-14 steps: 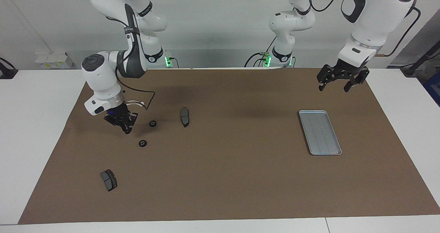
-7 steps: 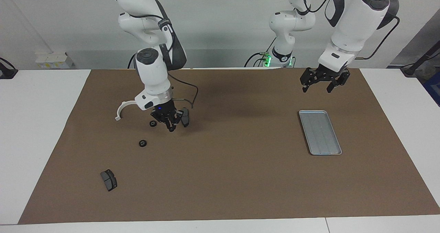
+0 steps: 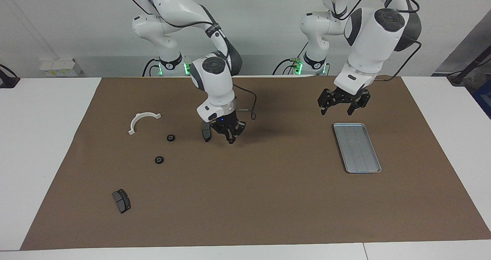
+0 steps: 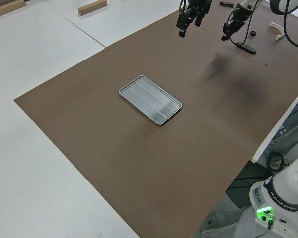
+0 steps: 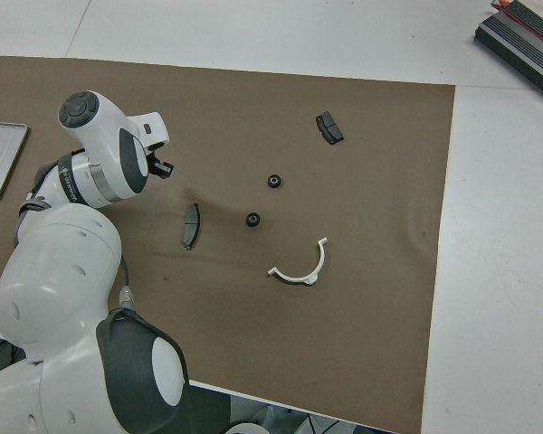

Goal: Pick bearing gear from pile to tray

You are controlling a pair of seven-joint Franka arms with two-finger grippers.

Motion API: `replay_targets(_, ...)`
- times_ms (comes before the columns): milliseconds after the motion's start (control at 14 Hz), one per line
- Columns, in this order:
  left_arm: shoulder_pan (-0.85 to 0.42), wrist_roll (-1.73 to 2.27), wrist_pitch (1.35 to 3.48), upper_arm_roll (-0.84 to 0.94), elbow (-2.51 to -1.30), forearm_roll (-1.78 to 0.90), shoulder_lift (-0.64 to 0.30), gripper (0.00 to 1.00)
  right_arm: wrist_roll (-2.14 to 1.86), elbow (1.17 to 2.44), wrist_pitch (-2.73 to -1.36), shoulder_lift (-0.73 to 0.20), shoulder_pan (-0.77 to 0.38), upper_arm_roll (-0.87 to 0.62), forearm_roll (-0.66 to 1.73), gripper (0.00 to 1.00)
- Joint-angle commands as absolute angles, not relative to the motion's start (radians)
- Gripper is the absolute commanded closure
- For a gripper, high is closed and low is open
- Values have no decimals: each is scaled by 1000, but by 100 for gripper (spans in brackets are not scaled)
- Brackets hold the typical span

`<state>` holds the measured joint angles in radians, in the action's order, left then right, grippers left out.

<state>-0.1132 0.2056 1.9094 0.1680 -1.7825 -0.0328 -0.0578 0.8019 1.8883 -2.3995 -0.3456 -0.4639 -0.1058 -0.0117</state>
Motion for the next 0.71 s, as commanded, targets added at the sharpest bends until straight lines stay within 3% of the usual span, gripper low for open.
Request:
replay_targets(0,-132,233,1970,153,-1824,-46,-54,0,877,1770,-2393,-471,-509,-101,-66,100)
replay_targets(142,-146,248,1994,153,-1827,-46,-66,0,896,1766,-2375,-471,-520,-103,-83,100)
replay_targets(214,-147,255,2017,153,-1835,-46,-80,0,897,1766,-2355,-471,-528,-103,-86,57)
replay_targets(285,-149,262,2045,153,-1839,-46,-87,0,896,1766,-2344,-468,-525,-101,-86,1)
replay_targets(641,-187,374,2140,153,-1844,-63,-127,0,781,1828,-2335,-358,-405,-100,-87,0)
